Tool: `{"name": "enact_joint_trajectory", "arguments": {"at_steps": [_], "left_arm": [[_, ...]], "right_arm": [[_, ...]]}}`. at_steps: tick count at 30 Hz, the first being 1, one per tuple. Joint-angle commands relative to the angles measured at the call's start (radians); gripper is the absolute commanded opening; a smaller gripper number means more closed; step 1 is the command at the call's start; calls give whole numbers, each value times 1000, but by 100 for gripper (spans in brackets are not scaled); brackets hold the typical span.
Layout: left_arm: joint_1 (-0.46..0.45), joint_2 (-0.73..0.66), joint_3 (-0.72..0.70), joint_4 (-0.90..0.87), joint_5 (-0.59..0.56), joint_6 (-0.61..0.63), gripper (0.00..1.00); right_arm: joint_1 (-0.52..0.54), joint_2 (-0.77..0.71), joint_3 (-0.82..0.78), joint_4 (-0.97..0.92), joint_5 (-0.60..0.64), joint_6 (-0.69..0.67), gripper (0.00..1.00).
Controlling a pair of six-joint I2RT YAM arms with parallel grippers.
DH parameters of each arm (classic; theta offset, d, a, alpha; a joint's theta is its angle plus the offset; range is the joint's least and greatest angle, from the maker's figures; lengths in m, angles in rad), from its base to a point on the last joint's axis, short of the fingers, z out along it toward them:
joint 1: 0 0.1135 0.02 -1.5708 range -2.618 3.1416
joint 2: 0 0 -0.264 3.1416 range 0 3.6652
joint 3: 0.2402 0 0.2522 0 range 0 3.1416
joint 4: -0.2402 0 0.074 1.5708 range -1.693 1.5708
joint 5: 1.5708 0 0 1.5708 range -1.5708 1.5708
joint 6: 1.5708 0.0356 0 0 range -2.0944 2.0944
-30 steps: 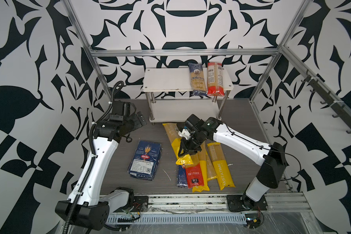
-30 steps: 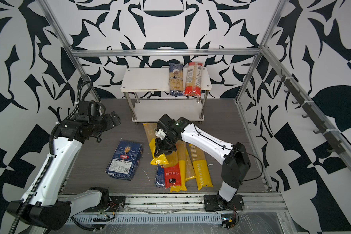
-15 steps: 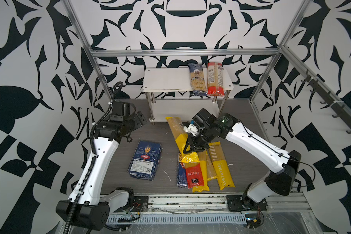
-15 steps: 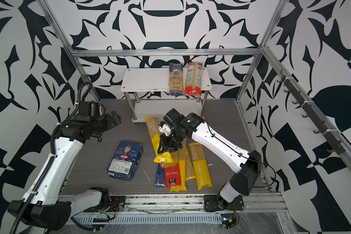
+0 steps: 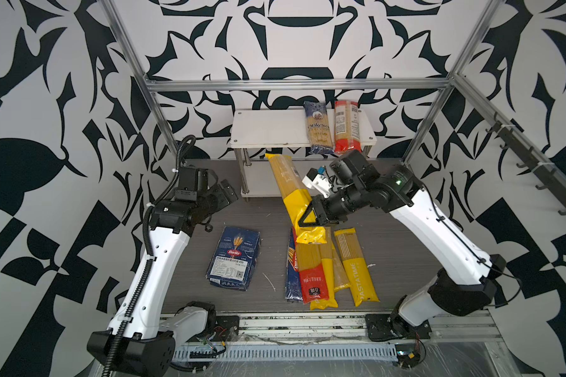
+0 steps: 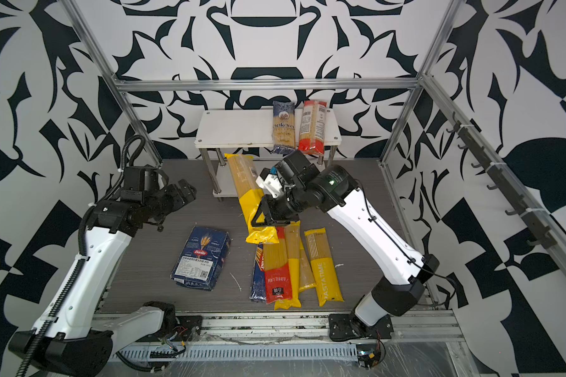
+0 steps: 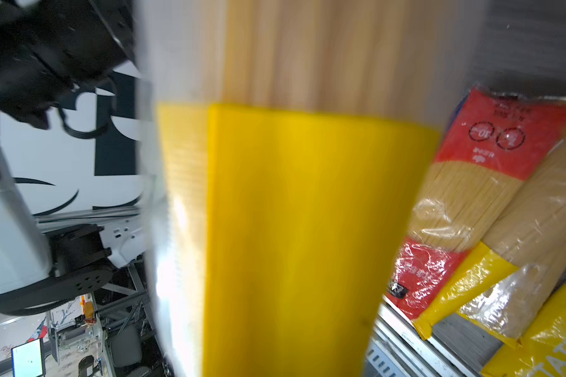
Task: Arrange pasta packages on shelves
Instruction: Pick up the pasta bag from the center of the table, then place the pasta bag on the shelf.
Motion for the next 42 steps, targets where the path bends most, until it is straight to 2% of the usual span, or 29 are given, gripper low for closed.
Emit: {"name": "enact_joint_trajectory", "arguments": {"at_steps": [1, 8, 10, 13, 18, 21, 36, 40, 42], "left_arm": [[5, -15, 7, 18, 20, -9, 99], [4, 18, 25, 72, 47, -11, 99], [4, 40, 45, 83, 55, -10, 99], [4, 62, 64, 98, 63, -5, 99], [4, 95, 96, 115, 80, 13, 99], [4, 127, 133, 102, 82, 43, 99], [4, 270, 249, 107, 122, 116, 99], [8, 286, 261, 108, 128, 122, 99], [15, 289, 262, 111, 135, 122, 99]], "right_arm": [[-22, 8, 167, 78, -34, -83, 0], [-135, 210, 504, 39, -39, -130, 0], [-183, 297, 657, 31, -69, -128, 0], [-249, 396, 786, 88, -135, -83, 0], [-335, 460, 780, 351, -239, 44, 0], [-351, 499, 799, 445, -272, 92, 0], [-374, 603, 812, 582, -252, 179, 0], [-393, 612, 814, 588, -242, 201, 18], [-400, 606, 810, 582, -230, 202, 31]]}}
